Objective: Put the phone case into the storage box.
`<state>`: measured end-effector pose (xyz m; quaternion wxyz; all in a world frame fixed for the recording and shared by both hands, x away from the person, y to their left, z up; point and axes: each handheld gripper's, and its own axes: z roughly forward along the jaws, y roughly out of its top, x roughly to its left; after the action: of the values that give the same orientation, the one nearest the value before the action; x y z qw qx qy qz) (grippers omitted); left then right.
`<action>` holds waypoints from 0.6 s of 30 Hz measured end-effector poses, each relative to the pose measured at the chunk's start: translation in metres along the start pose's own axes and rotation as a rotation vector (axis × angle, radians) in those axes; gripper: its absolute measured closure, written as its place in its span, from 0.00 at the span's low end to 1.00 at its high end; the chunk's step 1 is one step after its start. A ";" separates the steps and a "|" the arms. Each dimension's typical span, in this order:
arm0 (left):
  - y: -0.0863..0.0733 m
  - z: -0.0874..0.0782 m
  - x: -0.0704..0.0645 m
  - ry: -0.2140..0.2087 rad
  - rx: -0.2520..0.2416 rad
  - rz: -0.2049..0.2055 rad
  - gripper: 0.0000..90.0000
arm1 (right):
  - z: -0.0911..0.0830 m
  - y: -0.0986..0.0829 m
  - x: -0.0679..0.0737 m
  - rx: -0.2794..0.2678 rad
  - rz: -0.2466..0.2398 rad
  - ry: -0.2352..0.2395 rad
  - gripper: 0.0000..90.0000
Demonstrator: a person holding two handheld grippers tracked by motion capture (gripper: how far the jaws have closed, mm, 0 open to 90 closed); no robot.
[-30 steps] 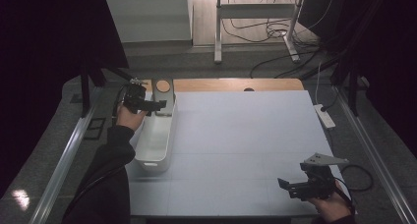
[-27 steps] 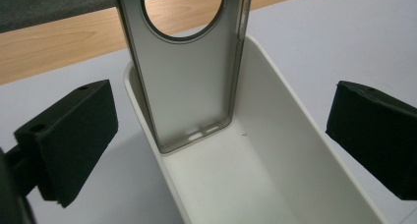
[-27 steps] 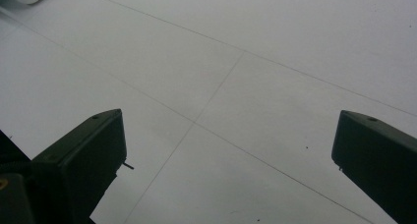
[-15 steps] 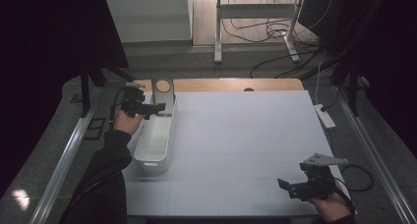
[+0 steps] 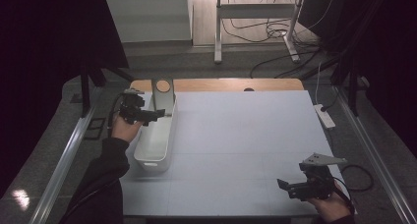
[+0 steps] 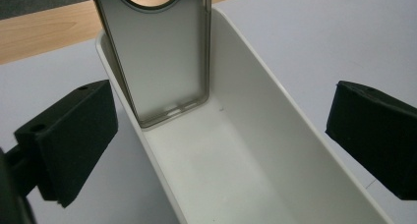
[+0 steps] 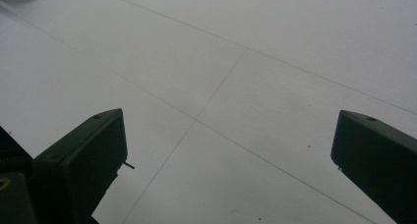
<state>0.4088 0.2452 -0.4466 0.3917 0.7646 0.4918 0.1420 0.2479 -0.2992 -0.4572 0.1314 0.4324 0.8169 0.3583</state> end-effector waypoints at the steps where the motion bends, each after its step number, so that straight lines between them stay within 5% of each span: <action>1: -0.001 0.000 -0.001 0.003 0.001 0.004 0.00 | 0.000 0.000 0.000 -0.001 0.002 0.000 0.01; 18: -0.016 -0.001 -0.019 0.004 -0.005 0.038 0.00 | -0.001 0.000 -0.002 -0.006 0.011 0.005 0.00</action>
<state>0.3888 0.2322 -0.4547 0.3898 0.7725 0.4777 0.1520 0.2483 -0.3010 -0.4569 0.1285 0.4357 0.8137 0.3626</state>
